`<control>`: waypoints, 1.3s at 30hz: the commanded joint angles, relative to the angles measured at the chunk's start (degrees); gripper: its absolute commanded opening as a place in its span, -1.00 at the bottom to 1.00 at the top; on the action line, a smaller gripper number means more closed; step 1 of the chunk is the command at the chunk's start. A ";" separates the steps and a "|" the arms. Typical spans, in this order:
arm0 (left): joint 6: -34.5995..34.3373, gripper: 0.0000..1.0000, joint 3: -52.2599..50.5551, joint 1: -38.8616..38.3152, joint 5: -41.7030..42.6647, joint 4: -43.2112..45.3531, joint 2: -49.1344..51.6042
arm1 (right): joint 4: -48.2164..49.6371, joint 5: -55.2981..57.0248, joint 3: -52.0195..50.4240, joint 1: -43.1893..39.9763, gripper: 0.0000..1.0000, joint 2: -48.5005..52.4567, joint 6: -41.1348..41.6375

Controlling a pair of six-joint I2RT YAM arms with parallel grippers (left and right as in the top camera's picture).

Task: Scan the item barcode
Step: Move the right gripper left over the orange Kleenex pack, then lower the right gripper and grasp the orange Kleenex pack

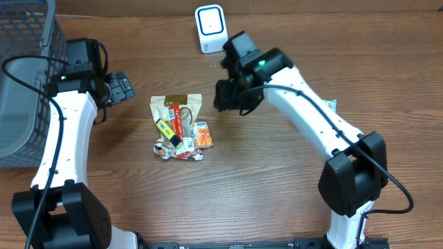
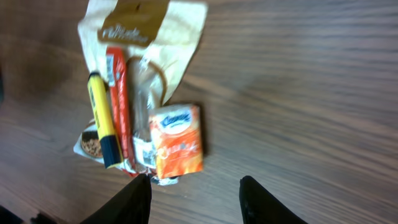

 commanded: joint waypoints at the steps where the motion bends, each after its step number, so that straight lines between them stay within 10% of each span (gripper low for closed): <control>1: 1.09 0.99 0.83 -0.02 0.24 0.13 -0.92 | 1.49 -0.28 -2.25 2.14 -0.08 0.20 1.57; 25: 1.09 1.00 0.83 -0.02 0.24 0.15 -0.92 | 16.92 3.87 -12.39 10.80 -0.28 0.42 3.48; 39: 1.09 1.00 0.83 -0.02 0.24 0.15 -0.92 | 22.91 11.76 -17.35 13.70 -0.06 0.52 3.45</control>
